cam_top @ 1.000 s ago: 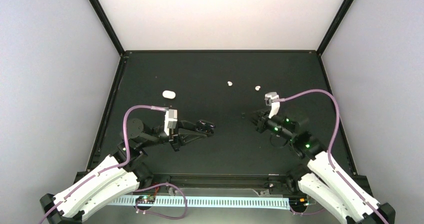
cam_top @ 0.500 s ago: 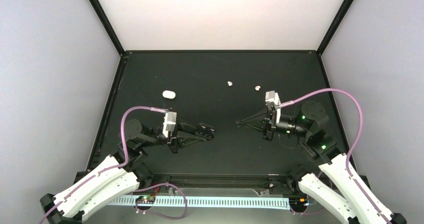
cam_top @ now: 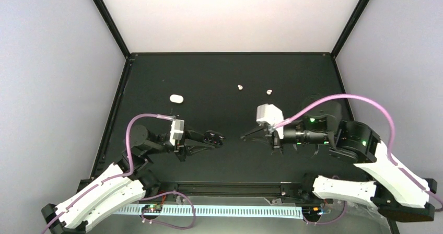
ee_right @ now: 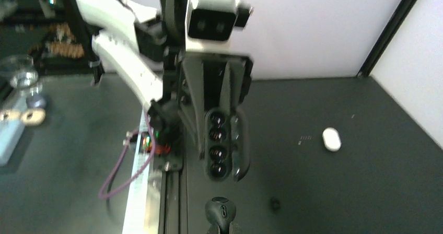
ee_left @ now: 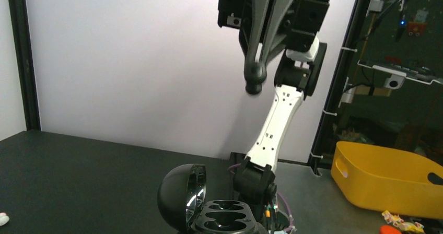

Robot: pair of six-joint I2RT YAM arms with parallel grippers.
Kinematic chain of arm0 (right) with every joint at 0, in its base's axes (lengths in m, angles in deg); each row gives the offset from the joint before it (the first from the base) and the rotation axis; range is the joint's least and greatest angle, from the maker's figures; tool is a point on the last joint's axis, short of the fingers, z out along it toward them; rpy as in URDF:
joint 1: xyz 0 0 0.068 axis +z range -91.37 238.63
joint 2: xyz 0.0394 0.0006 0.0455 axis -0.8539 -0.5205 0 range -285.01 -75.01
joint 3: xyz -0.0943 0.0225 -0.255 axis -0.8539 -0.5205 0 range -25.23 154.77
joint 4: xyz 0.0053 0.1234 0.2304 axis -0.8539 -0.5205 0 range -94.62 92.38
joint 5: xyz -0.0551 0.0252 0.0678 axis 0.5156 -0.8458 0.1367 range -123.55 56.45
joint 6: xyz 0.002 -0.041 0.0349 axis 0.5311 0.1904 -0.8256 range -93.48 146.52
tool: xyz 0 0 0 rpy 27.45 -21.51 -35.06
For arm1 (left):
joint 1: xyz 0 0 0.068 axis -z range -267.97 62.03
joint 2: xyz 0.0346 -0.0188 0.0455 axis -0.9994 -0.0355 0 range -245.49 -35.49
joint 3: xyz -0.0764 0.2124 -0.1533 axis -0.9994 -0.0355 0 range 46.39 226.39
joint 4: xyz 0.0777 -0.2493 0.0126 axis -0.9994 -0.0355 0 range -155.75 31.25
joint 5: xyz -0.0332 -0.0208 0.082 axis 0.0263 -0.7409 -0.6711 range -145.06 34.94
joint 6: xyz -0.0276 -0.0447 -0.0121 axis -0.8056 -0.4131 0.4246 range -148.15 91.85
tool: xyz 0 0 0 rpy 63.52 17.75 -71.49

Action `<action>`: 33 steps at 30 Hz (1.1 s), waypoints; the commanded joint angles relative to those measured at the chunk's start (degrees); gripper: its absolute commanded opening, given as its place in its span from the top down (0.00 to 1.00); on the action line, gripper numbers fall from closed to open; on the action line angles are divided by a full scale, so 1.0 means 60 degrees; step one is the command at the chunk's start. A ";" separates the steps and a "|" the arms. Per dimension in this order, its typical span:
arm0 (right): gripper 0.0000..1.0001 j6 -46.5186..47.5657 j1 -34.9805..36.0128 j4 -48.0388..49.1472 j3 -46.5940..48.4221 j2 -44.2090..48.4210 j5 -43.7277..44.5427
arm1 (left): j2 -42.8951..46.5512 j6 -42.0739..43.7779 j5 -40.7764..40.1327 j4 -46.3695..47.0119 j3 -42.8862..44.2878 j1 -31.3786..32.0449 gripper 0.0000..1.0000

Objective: Insert the wireless bluetooth earbuds into the charging case
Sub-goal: Place the earbud in the charging case.

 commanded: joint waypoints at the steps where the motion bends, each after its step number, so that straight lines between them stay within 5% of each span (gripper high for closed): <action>1: 0.99 0.0862 0.0848 -0.1417 0.0061 -0.0471 0.1277 | -0.0001 0.0533 0.0318 -0.0291 0.0523 0.0087 0.99; 18: 0.99 0.1016 0.2105 0.0175 0.0329 -0.1383 0.0794 | -0.0024 0.0536 0.1269 -0.0009 0.0615 0.0089 0.98; 33: 0.99 0.1271 0.2685 0.0239 0.0579 -0.1896 0.2295 | 0.0049 0.0518 0.1078 -0.0069 0.0589 0.0089 0.98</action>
